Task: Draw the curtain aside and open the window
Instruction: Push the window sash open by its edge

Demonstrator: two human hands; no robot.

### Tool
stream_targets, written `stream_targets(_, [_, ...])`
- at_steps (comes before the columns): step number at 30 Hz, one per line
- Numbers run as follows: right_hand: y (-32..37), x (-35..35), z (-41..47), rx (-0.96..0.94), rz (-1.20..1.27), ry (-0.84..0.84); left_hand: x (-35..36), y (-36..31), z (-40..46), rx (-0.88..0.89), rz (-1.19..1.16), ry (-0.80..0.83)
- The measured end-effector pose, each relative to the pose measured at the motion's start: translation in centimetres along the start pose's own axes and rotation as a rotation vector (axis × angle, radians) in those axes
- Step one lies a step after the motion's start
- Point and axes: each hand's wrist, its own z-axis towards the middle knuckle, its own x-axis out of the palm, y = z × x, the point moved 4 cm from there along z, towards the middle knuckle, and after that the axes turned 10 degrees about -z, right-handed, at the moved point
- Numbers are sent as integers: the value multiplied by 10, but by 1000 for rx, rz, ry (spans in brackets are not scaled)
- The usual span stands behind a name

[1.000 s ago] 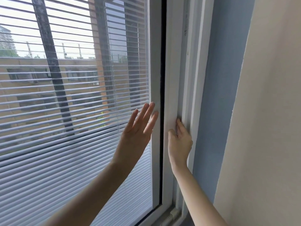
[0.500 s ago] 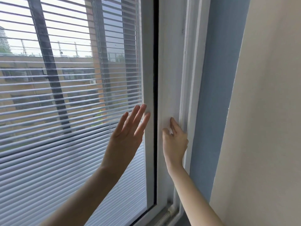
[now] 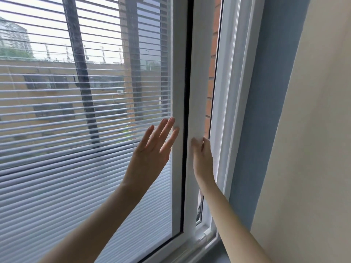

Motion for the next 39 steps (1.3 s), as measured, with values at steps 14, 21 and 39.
stream_targets(14, [21, 28, -43, -46, 20, 54, -27, 43, -38, -13, 27, 31])
stream_targets(21, [36, 48, -68, -63, -15, 32, -43, 67, -61, -25, 12, 22])
stream_targets(39, [72, 92, -129, -110, -45, -5, -71, 117, -117, -115, -55, -7])
